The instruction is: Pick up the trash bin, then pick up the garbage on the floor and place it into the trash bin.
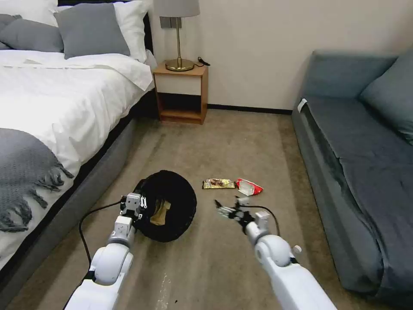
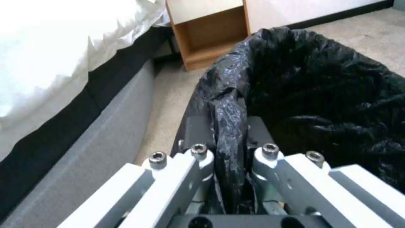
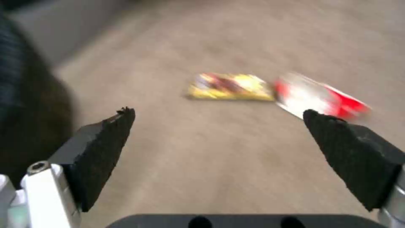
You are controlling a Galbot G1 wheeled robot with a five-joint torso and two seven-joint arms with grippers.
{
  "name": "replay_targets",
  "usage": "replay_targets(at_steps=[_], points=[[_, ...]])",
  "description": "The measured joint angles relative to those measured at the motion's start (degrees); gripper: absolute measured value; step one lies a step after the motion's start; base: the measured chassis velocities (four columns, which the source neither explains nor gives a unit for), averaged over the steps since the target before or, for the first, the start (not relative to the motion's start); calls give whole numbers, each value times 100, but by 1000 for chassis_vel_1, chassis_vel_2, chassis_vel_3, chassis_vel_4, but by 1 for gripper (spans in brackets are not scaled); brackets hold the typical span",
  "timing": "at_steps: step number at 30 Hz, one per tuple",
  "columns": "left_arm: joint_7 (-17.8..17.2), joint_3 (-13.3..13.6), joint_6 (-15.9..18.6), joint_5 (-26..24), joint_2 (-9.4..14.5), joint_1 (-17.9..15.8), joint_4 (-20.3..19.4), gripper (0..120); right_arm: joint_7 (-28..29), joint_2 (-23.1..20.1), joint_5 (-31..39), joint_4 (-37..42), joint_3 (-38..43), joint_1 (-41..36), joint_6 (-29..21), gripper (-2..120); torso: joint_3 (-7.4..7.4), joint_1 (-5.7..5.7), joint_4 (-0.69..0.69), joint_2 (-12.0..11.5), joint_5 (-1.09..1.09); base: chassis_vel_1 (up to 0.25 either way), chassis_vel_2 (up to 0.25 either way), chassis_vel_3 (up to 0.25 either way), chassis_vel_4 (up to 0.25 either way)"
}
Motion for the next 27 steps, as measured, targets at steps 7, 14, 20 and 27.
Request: replay_targets(at_steps=[7, 14, 20, 27], points=[[17, 42, -71, -2, 33, 13, 18, 6, 701, -170, -28, 235, 611, -611, -582, 100, 0, 0, -1, 0, 0, 0, 0, 0, 0], [31, 116, -192, 64, 80, -8, 20, 6, 1392, -163, 86, 488, 1064, -1143, -1123, 100, 0, 0, -1, 1, -1, 0, 0, 0, 0], [82, 119, -347, 130, 83, 19, 15, 6, 1782, -84, 174, 674, 1200, -1365, -1449, 100, 0, 0, 0, 1, -1, 0, 0, 0, 0], [86, 133, -347, 136, 107, 94, -103, 6, 2124, 9, 337, 825, 1276, -1560, -1777, 99, 0, -1, 0, 1, -1, 0, 0, 0, 0]])
